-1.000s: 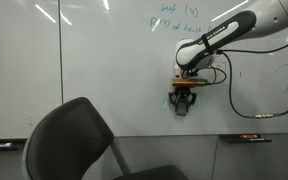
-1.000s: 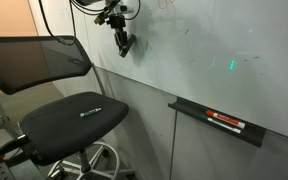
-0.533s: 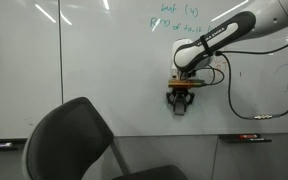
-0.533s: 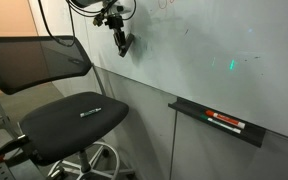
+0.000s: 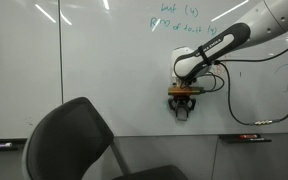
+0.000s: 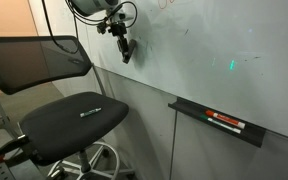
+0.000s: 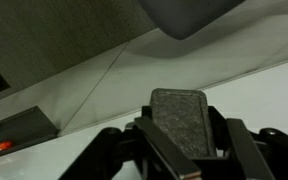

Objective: Erase the words on the whiteboard

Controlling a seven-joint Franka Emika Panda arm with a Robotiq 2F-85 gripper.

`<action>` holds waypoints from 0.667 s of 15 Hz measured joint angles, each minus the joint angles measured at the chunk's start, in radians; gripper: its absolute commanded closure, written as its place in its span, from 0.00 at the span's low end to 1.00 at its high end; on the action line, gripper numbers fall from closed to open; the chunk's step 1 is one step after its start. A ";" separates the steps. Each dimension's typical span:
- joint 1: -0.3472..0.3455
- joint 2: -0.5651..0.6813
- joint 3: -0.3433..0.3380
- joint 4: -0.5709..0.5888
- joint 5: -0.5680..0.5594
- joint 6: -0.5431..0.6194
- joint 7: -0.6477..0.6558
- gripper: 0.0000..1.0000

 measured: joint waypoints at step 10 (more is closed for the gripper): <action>0.028 0.024 -0.062 -0.018 -0.192 0.017 0.257 0.69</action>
